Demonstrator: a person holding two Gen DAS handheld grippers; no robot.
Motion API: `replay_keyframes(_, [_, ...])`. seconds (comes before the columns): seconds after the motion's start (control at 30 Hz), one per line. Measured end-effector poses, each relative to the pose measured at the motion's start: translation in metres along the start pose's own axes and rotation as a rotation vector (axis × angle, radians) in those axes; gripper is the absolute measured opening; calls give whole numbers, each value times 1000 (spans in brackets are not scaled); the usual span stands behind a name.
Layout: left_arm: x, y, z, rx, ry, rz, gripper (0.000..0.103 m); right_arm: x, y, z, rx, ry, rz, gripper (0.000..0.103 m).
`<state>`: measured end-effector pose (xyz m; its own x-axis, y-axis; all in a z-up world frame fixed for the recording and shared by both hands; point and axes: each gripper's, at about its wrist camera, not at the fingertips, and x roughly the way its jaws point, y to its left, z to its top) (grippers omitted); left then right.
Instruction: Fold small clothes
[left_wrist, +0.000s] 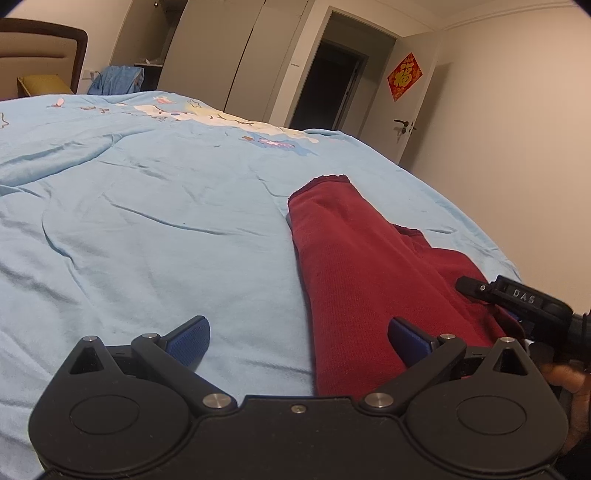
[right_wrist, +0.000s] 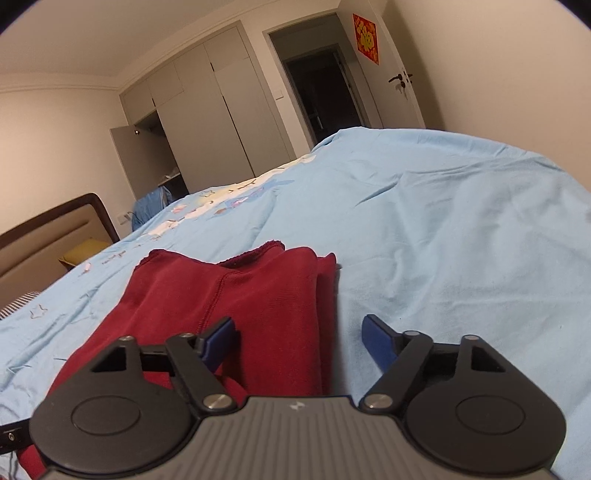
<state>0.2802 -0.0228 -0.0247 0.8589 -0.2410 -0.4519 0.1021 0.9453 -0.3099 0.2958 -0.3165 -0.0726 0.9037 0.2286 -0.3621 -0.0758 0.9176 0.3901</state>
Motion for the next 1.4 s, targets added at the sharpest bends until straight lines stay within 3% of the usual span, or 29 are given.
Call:
replay_keyframes(0.13, [-9,5,12,-35,-10,-58,102,-2,-2,-1,2,5,31,60])
replay_keyframes(0.3, [-9,11,38,-79,-60,-5,102,-4,1,-2,-12,6,42,54])
replay_keyframes(0.47, [16,12,58,-98,20,-18,99,-5,0,-3,-3,0,49,55])
replay_keyframes(0.57, [43,10,65,-92,171,18,92,-6,-2,-4,-2,-5,51,55])
replay_keyframes(0.63, [53,12,65,-106,219,22,93,-7,-3,-4,1,-5,54,55])
replay_keyframes(1.0, [55,2,72,-100,265,-40,63,-6,-3,-5,0,-5,53,55])
replay_keyframes(1.17, [52,-4,73,-90,262,-53,43,-7,-2,-5,-6,-5,47,54])
replay_keyframes(1.23, [51,-9,74,-69,260,-60,34,-6,-3,-4,11,9,68,44])
replay_keyframes(1.4, [46,-20,78,4,246,-44,26,-10,-1,4,48,31,93,27])
